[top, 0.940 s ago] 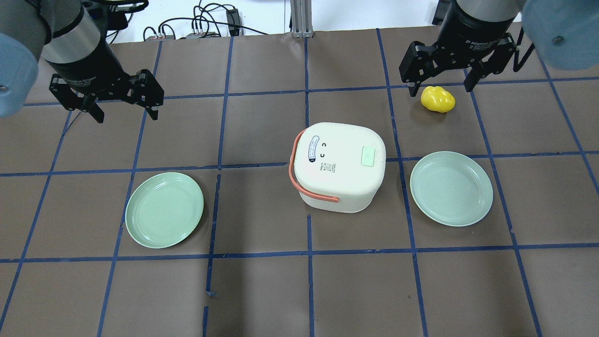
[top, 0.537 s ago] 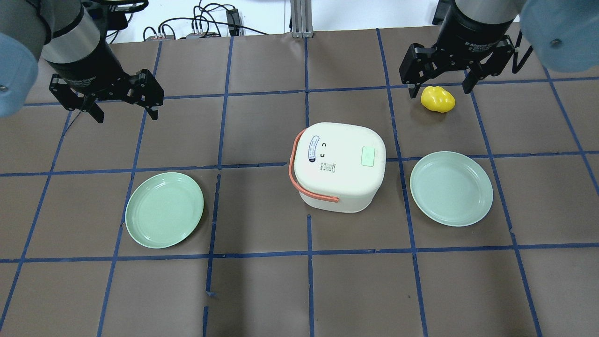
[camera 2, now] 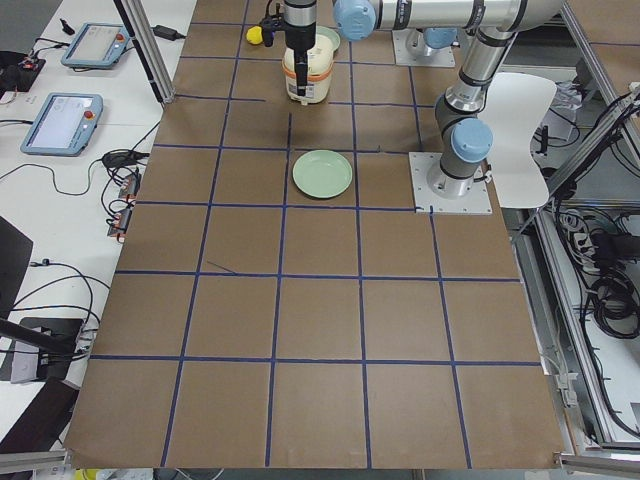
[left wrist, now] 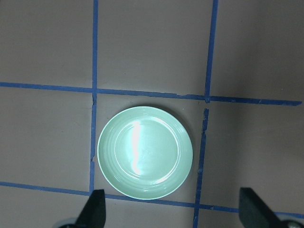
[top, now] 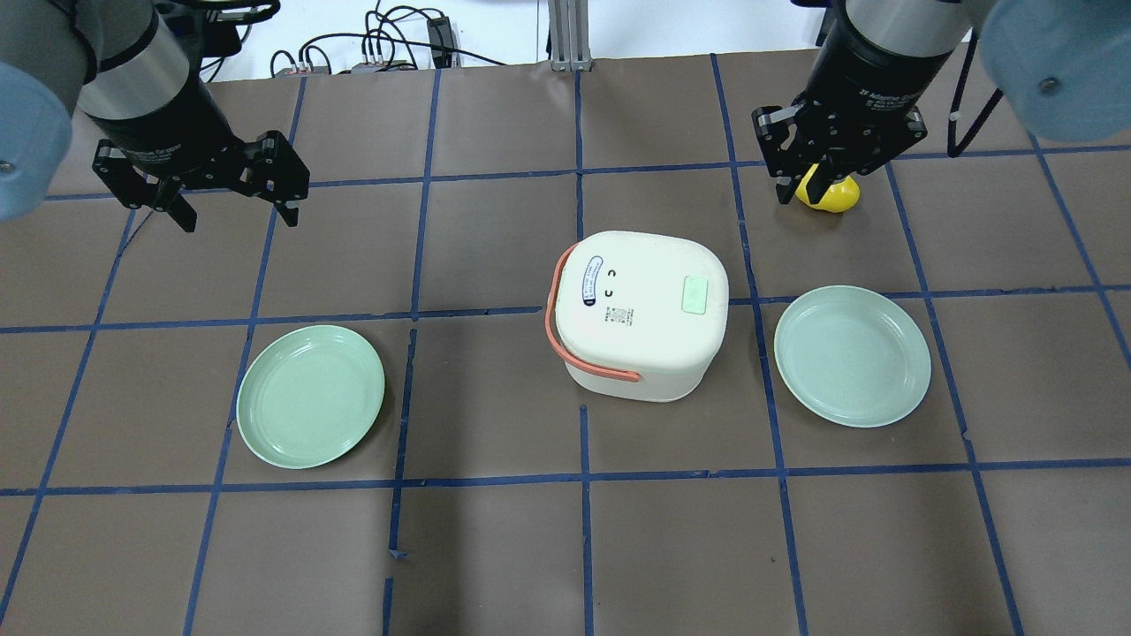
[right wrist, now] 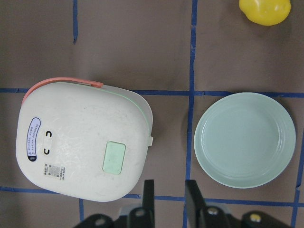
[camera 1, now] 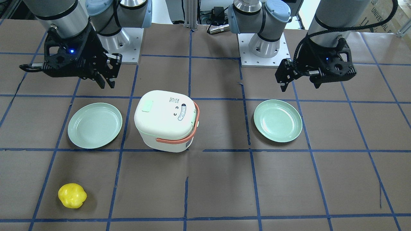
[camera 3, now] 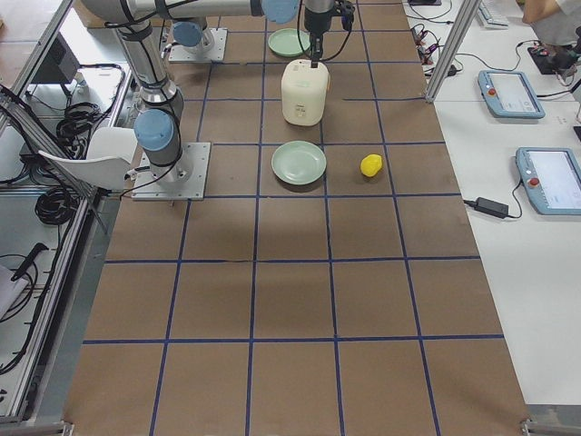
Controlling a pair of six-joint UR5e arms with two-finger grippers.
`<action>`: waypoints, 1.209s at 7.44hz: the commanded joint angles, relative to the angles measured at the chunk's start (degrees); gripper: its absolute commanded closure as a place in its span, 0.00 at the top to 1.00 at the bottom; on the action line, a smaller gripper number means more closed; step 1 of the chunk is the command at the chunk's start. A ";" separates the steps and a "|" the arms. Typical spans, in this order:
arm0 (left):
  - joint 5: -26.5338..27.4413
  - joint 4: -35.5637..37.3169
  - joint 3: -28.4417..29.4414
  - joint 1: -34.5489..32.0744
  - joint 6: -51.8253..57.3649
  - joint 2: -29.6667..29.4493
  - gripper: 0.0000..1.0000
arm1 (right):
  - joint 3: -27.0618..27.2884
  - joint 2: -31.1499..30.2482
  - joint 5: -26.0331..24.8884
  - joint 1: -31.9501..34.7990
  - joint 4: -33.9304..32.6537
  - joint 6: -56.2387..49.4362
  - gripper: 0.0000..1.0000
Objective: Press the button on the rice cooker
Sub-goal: 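Move the right gripper over the rice cooker's green lid button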
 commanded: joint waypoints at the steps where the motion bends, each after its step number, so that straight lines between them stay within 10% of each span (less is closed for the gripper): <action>1: 0.00 0.00 0.00 -0.09 0.00 0.00 1.00 | 0.20 -0.05 0.63 0.38 1.89 1.03 0.12; 9: 0.00 0.00 0.00 0.00 0.00 0.00 1.00 | 9.43 1.88 3.27 6.62 -11.88 11.84 0.09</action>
